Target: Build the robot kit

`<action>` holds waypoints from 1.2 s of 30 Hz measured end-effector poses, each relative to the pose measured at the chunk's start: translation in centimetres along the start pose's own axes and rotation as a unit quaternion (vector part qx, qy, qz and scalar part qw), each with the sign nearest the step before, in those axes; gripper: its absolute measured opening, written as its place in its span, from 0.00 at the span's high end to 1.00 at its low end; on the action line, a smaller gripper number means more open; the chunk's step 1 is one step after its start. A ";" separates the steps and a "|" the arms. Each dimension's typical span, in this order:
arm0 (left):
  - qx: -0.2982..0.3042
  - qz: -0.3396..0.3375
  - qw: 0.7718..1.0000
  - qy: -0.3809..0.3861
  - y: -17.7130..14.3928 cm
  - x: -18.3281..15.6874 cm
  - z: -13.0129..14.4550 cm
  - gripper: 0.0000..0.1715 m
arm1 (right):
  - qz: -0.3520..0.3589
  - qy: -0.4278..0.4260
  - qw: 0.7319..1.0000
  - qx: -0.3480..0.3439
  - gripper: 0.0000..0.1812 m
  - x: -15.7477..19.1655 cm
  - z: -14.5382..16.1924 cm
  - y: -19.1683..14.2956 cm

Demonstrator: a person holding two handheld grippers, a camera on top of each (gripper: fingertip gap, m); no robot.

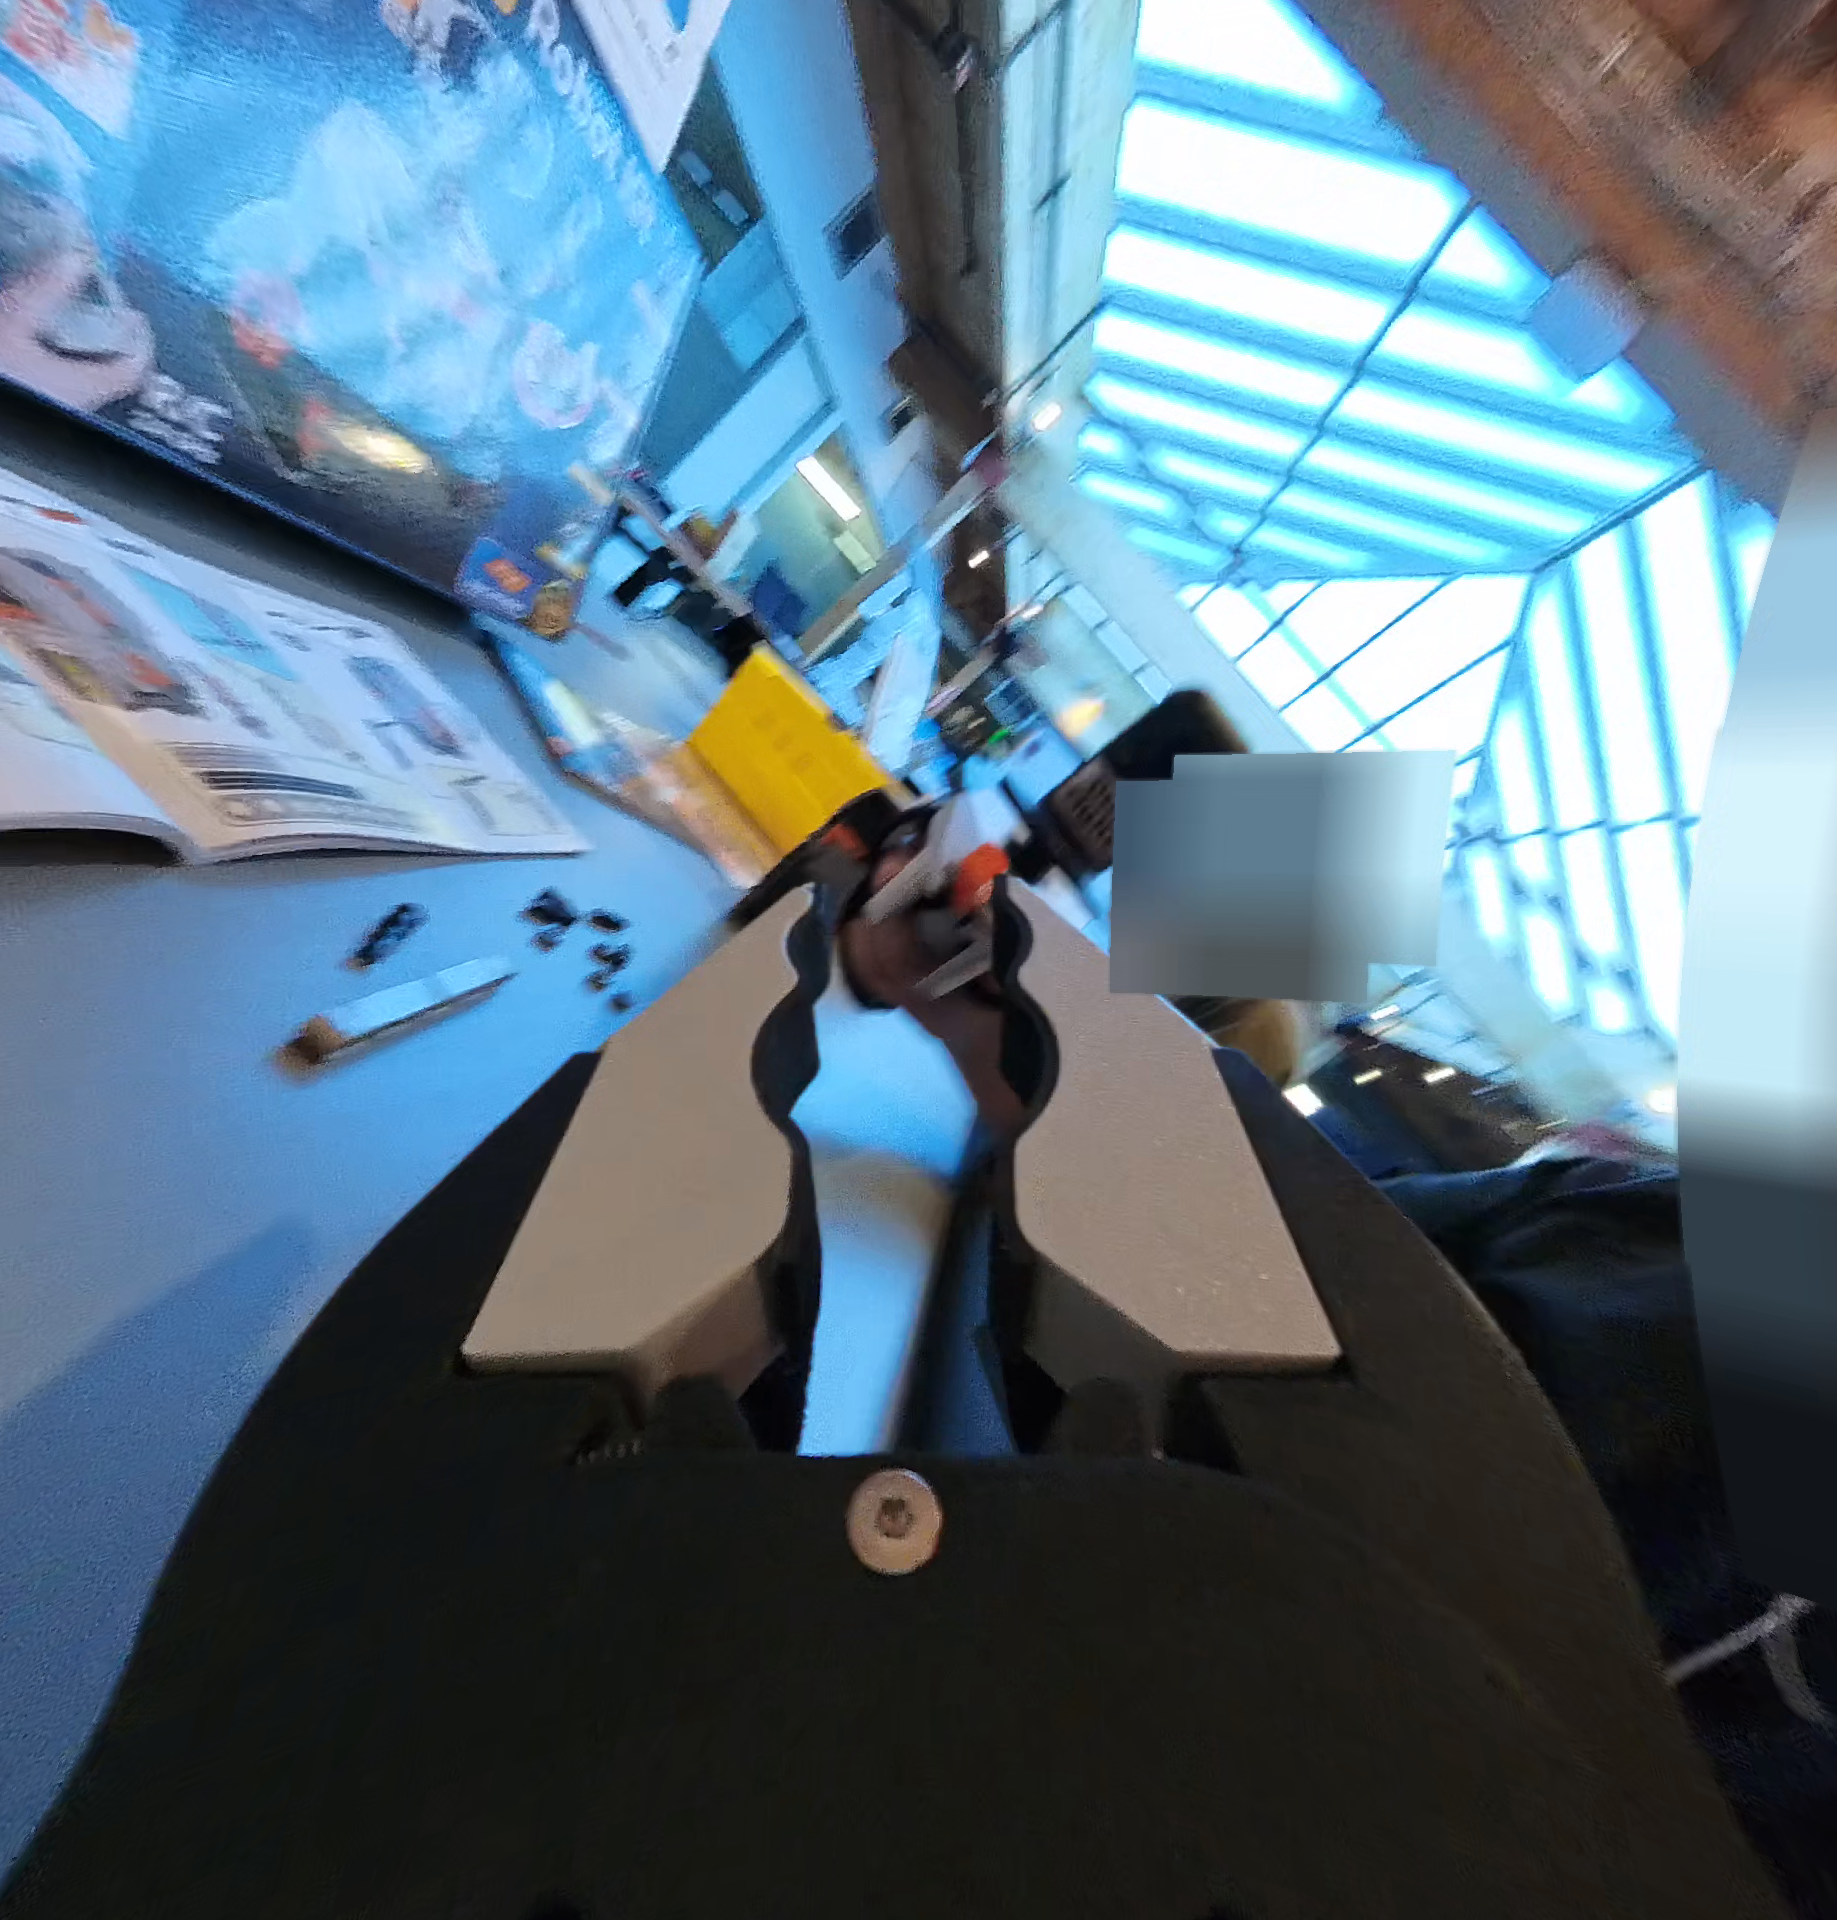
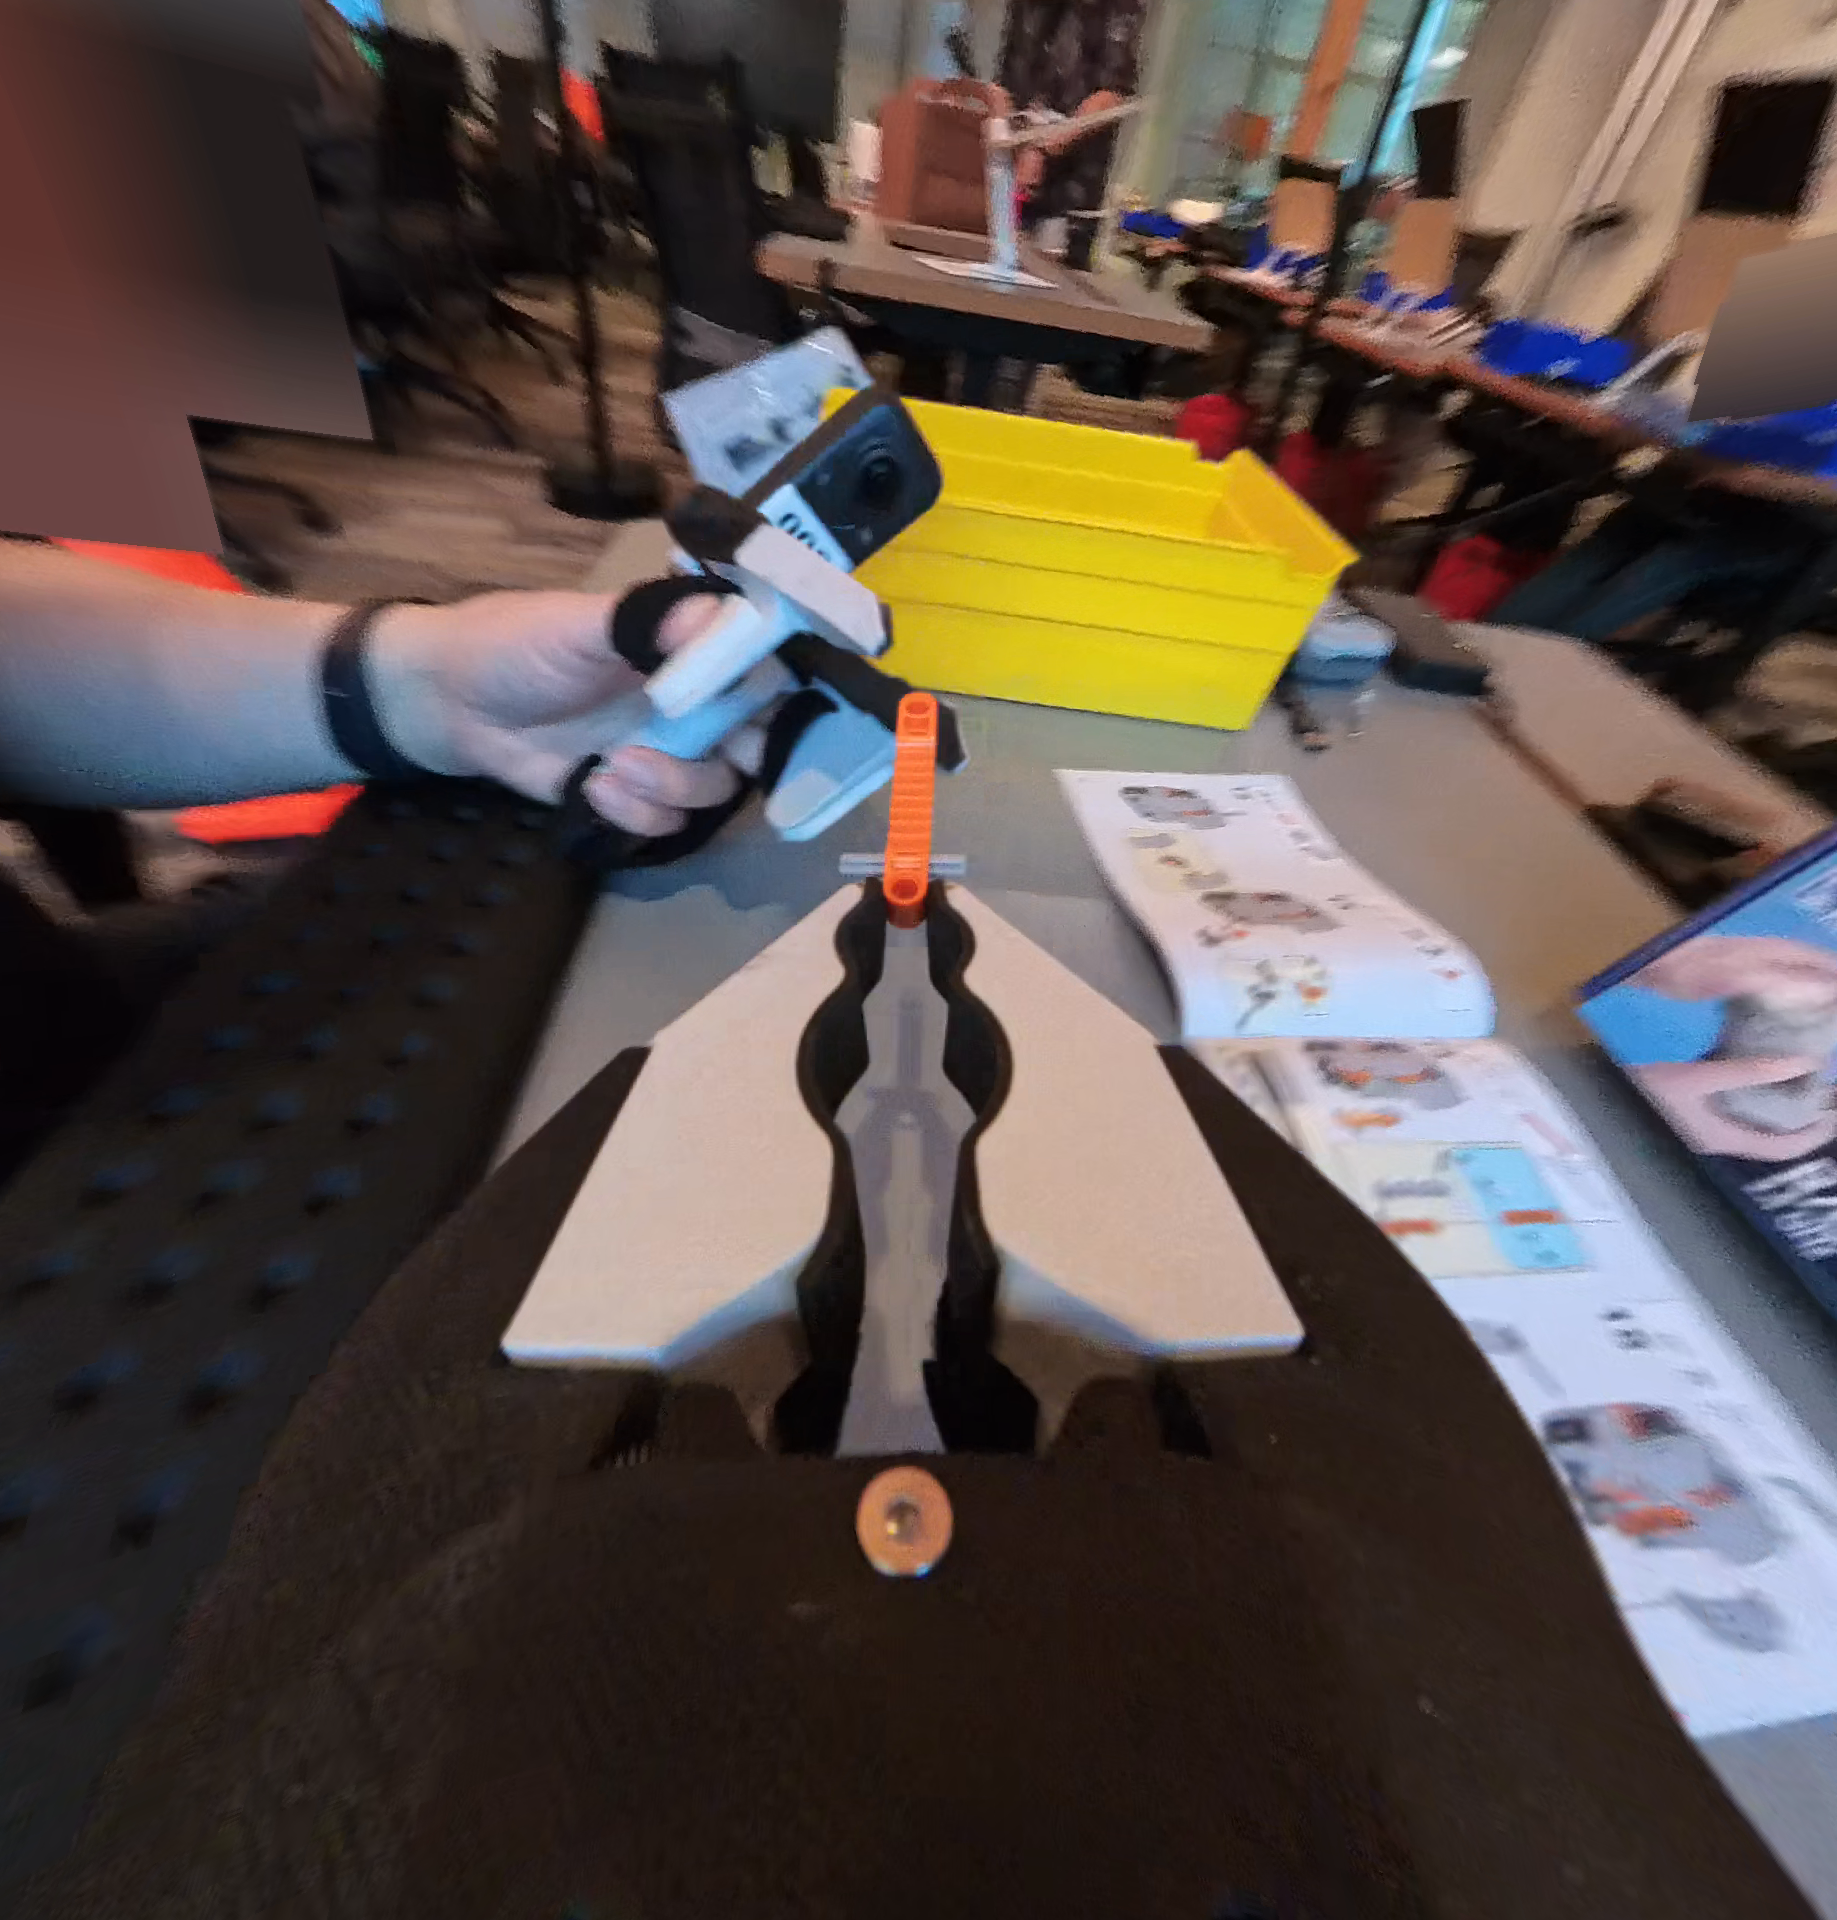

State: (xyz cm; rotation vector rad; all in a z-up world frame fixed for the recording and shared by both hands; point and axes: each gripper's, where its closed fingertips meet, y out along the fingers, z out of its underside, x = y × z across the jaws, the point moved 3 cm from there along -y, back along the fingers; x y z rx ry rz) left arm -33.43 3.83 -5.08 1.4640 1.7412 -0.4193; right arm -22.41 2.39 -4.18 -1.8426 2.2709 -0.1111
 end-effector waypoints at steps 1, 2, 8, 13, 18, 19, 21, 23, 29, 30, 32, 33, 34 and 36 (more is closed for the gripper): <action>0.016 -0.023 0.999 0.027 -0.1 0.4 0.2 0.86 | -0.019 0.029 0.999 -0.001 0.97 -0.3 0.2 -0.8; 0.031 -0.032 0.998 0.053 -0.1 0.3 0.3 0.90 | -0.043 0.054 0.998 -0.004 0.97 -0.3 0.1 -1.5; 0.115 0.000 0.982 0.151 1.7 -1.8 2.9 0.90 | -0.114 0.201 0.972 -0.030 0.97 -0.7 -0.6 -3.2; 0.091 0.025 0.982 0.161 1.9 -2.9 2.6 0.86 | -0.202 0.328 0.923 0.015 0.97 1.0 0.4 -2.1; 0.098 0.052 0.986 0.123 1.8 -3.0 2.8 0.96 | -0.229 0.351 0.907 0.035 0.97 2.0 1.1 -1.0; 0.098 0.051 0.987 0.119 1.8 -2.9 2.8 0.96 | -0.234 0.352 0.906 0.034 0.97 2.1 1.0 -0.9; 0.100 0.044 0.988 0.110 1.8 -2.6 2.8 0.95 | -0.229 0.354 0.906 0.038 0.97 2.0 1.3 -0.8; 0.105 0.041 0.989 0.099 1.9 -2.3 2.9 0.93 | -0.225 0.353 0.907 0.042 0.97 1.9 1.6 -0.7; 0.124 0.045 0.989 0.068 2.2 -1.8 3.4 0.97 | -0.224 0.367 0.902 0.041 0.97 1.8 1.7 -0.7; 0.126 0.044 0.989 0.068 2.2 -1.8 3.4 0.98 | -0.225 0.369 0.901 0.039 0.97 1.7 1.7 -0.7; 0.127 0.042 0.989 0.062 2.2 -1.6 3.5 0.98 | -0.224 0.375 0.899 0.036 0.97 1.6 1.7 -0.7; 0.127 0.044 0.989 0.057 2.2 -1.6 3.5 0.98 | -0.224 0.378 0.898 0.034 0.97 1.5 1.6 -0.7; 0.127 0.043 0.990 0.052 2.2 -1.5 3.5 0.96 | -0.225 0.384 0.895 0.031 0.97 1.4 1.6 -0.8; 0.129 0.044 0.990 0.039 2.2 -1.3 3.5 0.94 | -0.228 0.402 0.886 0.026 0.97 1.3 1.5 -0.8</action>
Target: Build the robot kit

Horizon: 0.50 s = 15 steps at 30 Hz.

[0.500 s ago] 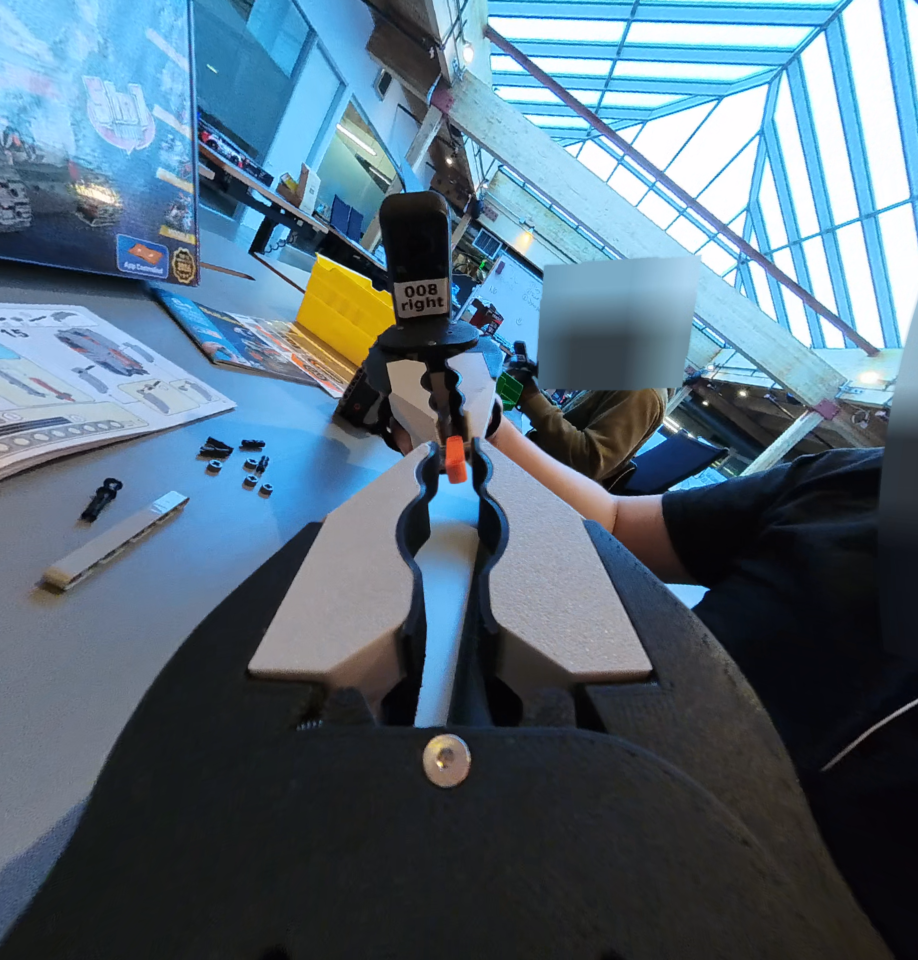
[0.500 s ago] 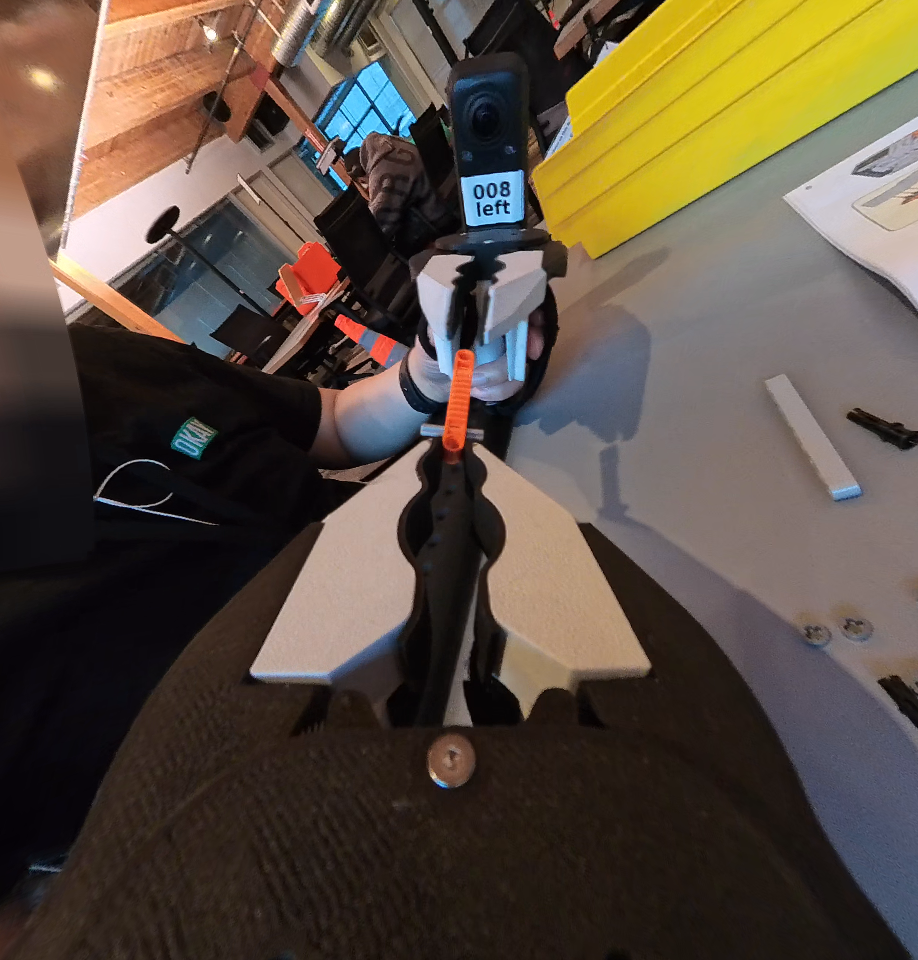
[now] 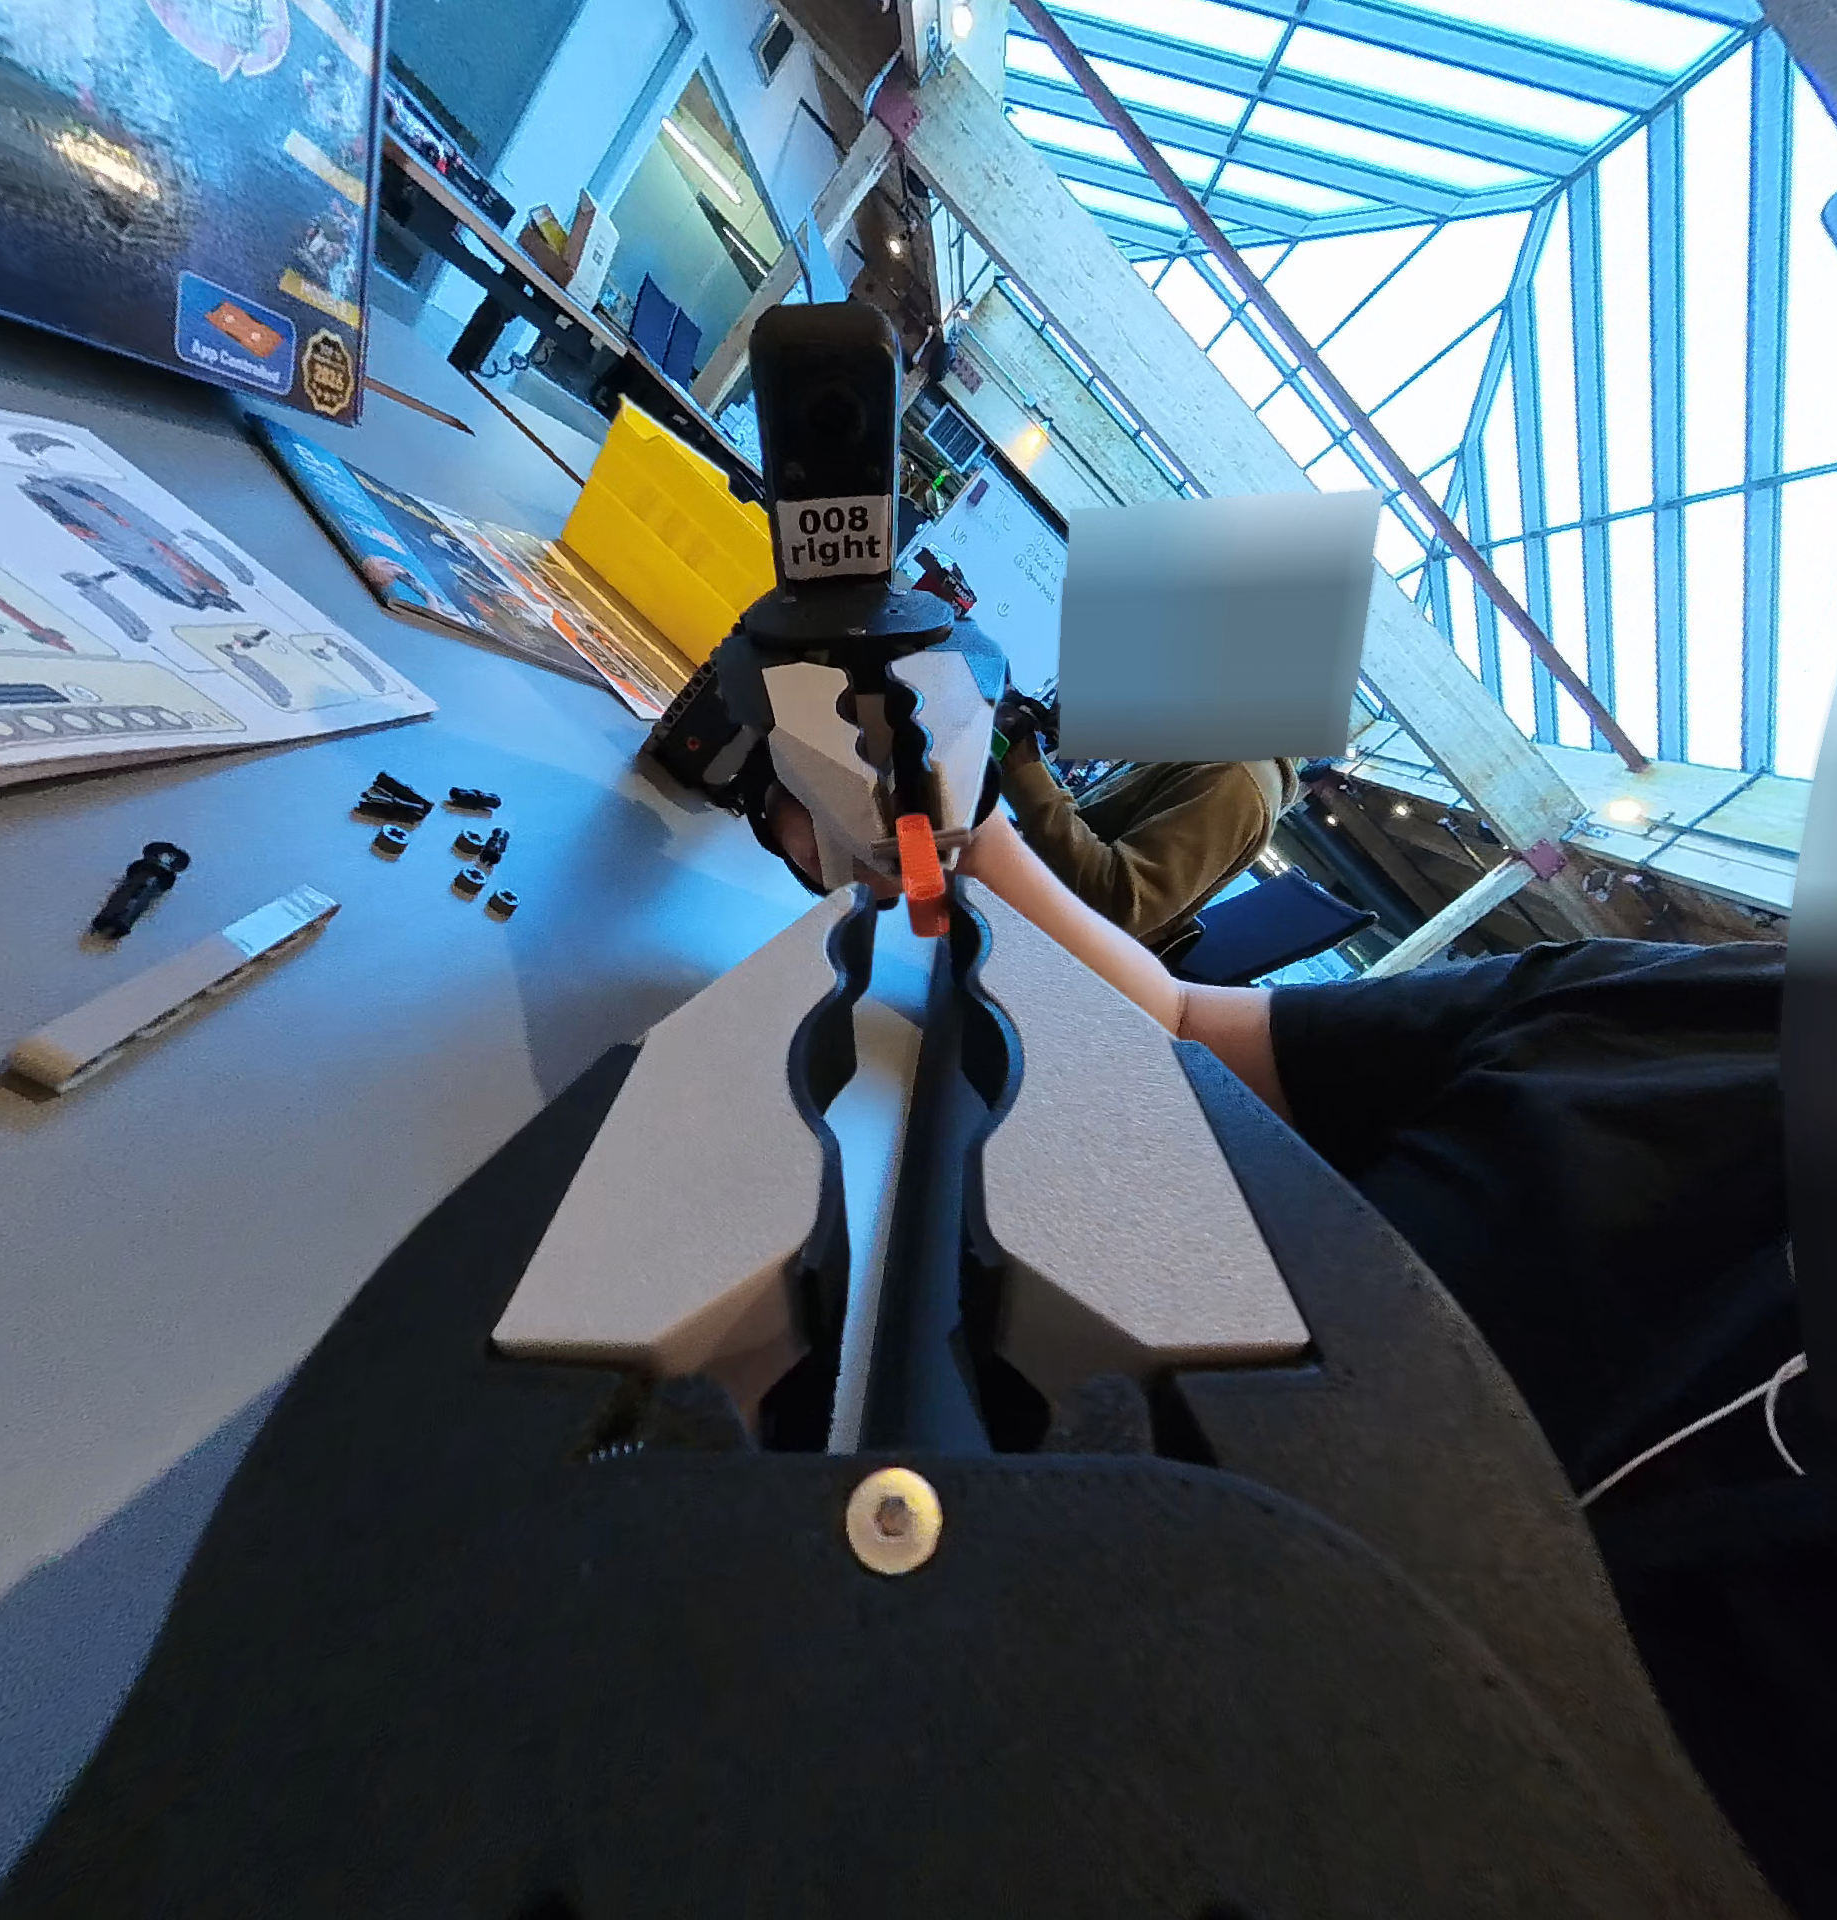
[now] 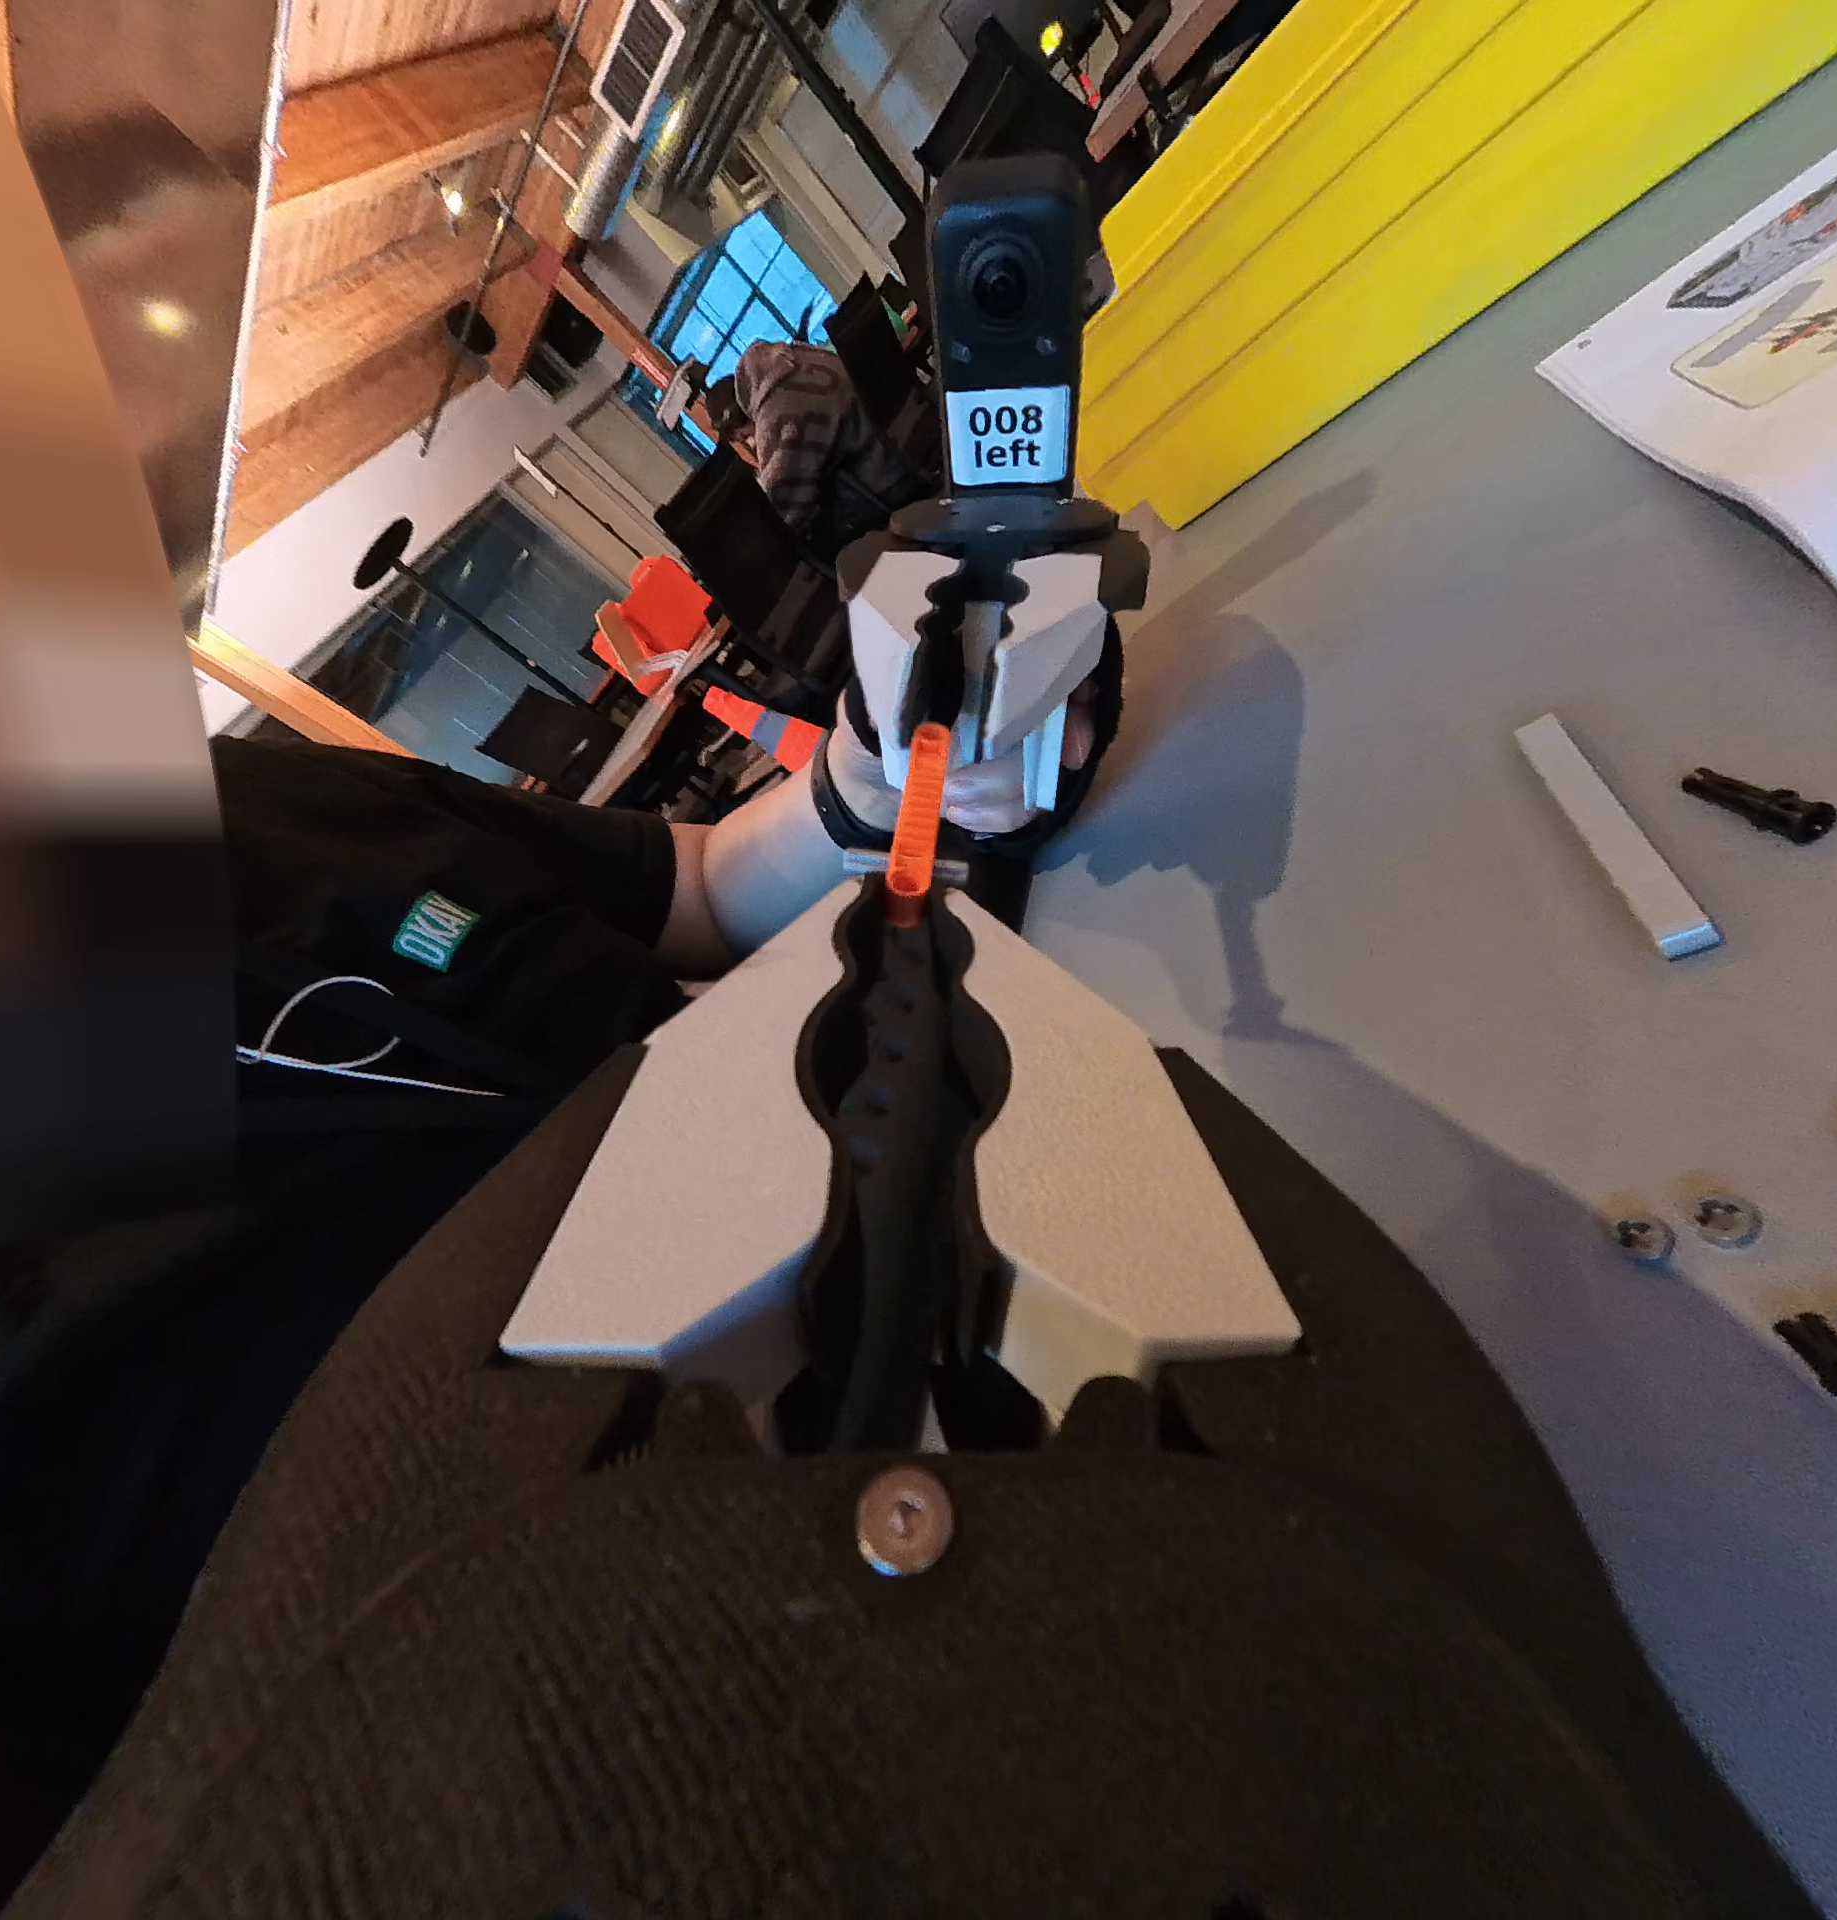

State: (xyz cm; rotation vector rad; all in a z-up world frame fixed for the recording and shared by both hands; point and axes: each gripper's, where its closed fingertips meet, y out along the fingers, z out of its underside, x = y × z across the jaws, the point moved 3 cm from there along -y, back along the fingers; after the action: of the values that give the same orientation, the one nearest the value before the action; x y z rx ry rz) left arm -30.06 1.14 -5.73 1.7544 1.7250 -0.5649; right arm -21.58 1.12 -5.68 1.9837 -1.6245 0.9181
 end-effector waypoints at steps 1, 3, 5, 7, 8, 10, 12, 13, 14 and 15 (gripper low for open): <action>0.002 0.000 1.000 -0.005 0.0 0.1 0.1 0.94 | -0.001 0.009 1.000 -0.004 0.97 -0.1 -0.1 0.0; 0.004 -0.001 1.000 -0.011 0.1 0.2 0.1 0.96 | 0.003 0.018 1.000 -0.007 0.97 -0.4 -0.1 0.0; 0.005 0.001 1.000 -0.013 0.0 0.2 0.1 0.98 | 0.003 0.016 1.000 -0.006 0.97 -0.4 0.0 0.0; 0.004 0.003 1.000 -0.012 -0.1 0.0 0.0 0.98 | -0.004 -0.005 1.000 -0.013 0.97 -0.1 -0.1 0.1; 0.000 -0.002 1.000 -0.011 -0.2 0.0 -0.1 0.98 | -0.004 -0.022 1.000 -0.015 0.93 0.1 -0.1 0.1; -0.017 0.003 1.000 -0.018 -0.7 -0.1 -0.5 0.98 | 0.009 -0.055 0.998 0.005 0.83 0.4 0.3 0.1; -0.034 0.014 0.999 -0.037 -1.1 -0.1 -0.8 0.98 | 0.030 -0.089 0.996 0.015 0.82 0.4 0.5 -0.1; -0.038 0.018 0.998 -0.044 -1.2 -0.1 -0.9 0.98 | 0.033 -0.092 0.995 0.009 0.83 0.4 0.3 -0.2; -0.039 0.019 0.998 -0.045 -1.3 -0.1 -0.9 0.98 | 0.029 -0.085 0.996 0.002 0.85 0.5 0.1 -0.4; -0.037 0.018 0.998 -0.042 -1.2 -0.1 -0.9 0.98 | 0.021 -0.075 0.997 -0.008 0.86 0.5 -0.1 -0.5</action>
State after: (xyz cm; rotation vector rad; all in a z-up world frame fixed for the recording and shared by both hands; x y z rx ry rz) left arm -31.37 1.58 -5.16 1.6832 1.6345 -0.5444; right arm -21.06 0.93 -5.23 2.0593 -1.7547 0.7853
